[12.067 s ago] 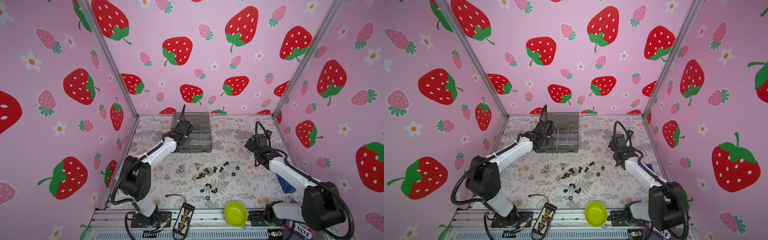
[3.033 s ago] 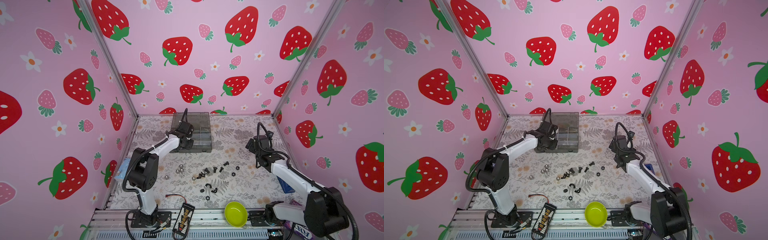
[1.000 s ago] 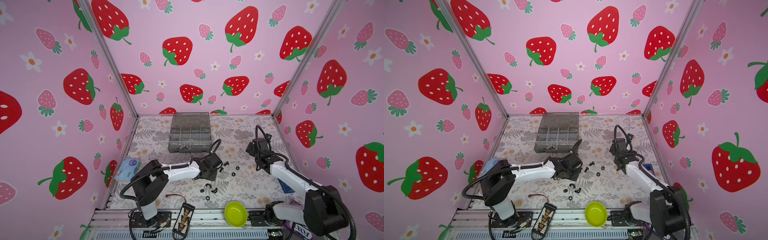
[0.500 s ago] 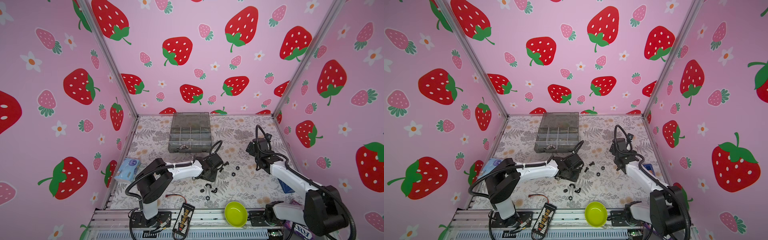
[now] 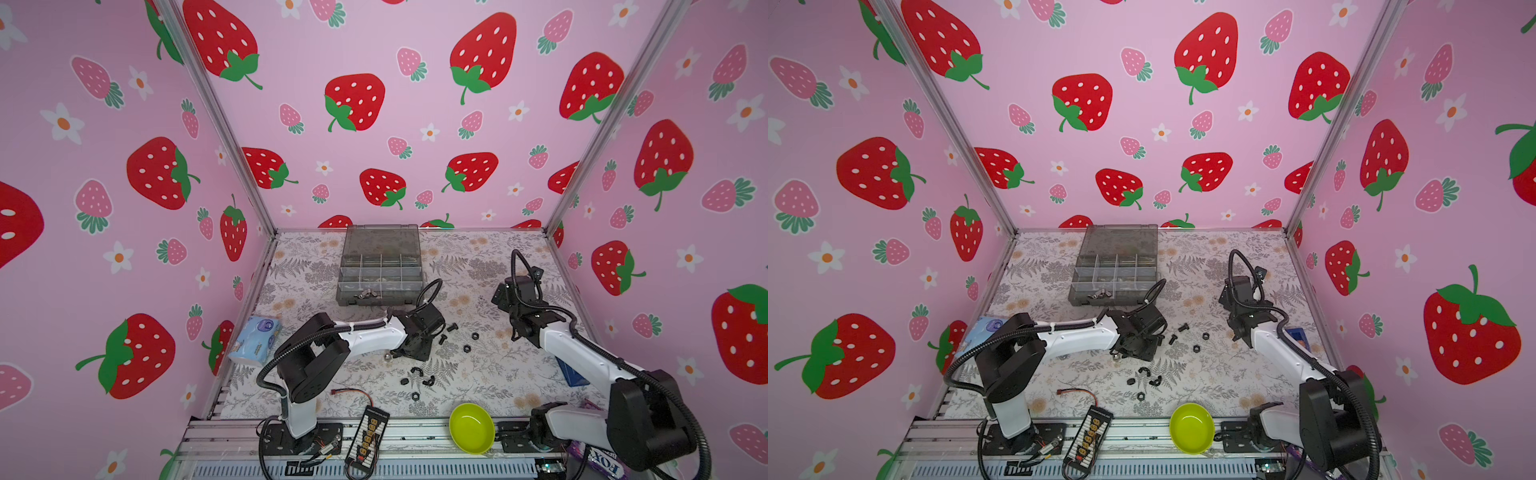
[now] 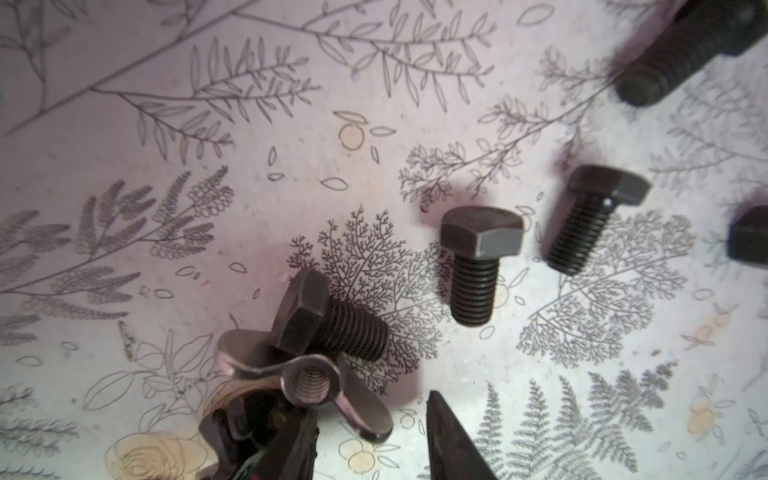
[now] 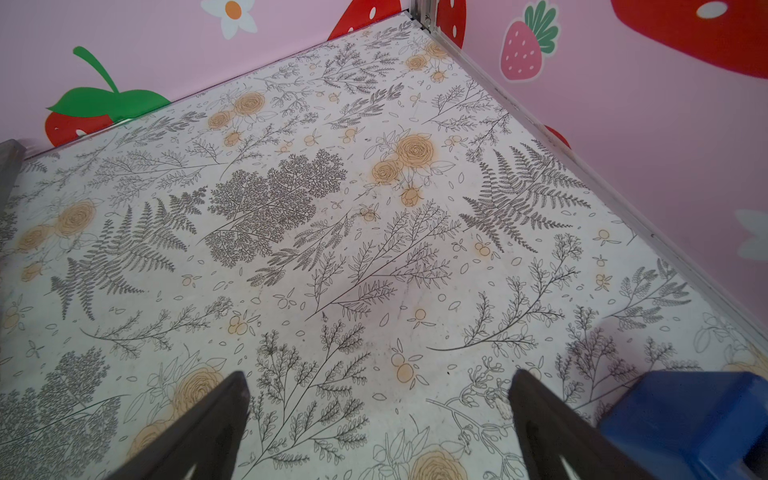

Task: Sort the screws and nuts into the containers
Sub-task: 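Lower the left gripper onto a silver wing nut among the bolts and close it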

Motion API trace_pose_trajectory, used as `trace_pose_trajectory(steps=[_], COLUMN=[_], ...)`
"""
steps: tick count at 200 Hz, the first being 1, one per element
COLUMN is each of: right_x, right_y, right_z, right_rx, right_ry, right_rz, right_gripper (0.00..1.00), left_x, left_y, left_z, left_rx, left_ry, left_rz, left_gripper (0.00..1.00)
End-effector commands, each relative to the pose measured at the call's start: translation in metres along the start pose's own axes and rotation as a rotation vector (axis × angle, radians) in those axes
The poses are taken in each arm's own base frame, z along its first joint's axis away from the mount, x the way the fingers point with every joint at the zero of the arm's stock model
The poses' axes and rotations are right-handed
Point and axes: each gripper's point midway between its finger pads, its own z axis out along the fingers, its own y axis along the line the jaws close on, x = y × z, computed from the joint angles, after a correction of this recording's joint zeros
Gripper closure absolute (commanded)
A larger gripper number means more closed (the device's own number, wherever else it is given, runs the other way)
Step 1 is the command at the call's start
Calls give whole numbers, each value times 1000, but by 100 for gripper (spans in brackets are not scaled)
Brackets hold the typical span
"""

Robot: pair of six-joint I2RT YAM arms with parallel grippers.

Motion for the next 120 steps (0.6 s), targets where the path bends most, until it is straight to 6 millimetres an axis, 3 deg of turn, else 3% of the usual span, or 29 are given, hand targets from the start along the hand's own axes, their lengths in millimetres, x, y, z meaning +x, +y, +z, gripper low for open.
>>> trace_pose_trajectory(steps=[1,34,120], right_x=[1,-3,-2], right_y=[-3,-3,-2], right_z=[1,0,1], right_rx=[17,16,16], right_ry=[-5,-12,-7], right_rz=[-14,-13,-10], right_gripper=[0,0,0], left_x=[-8,-6,-5], left_y=[6,10,18], left_z=[-1,0,0], left_rx=[-41,-57,-97], left_ry=[-9,3,12], left_rz=[-29,-38,-29], left_gripper=[55,60,86])
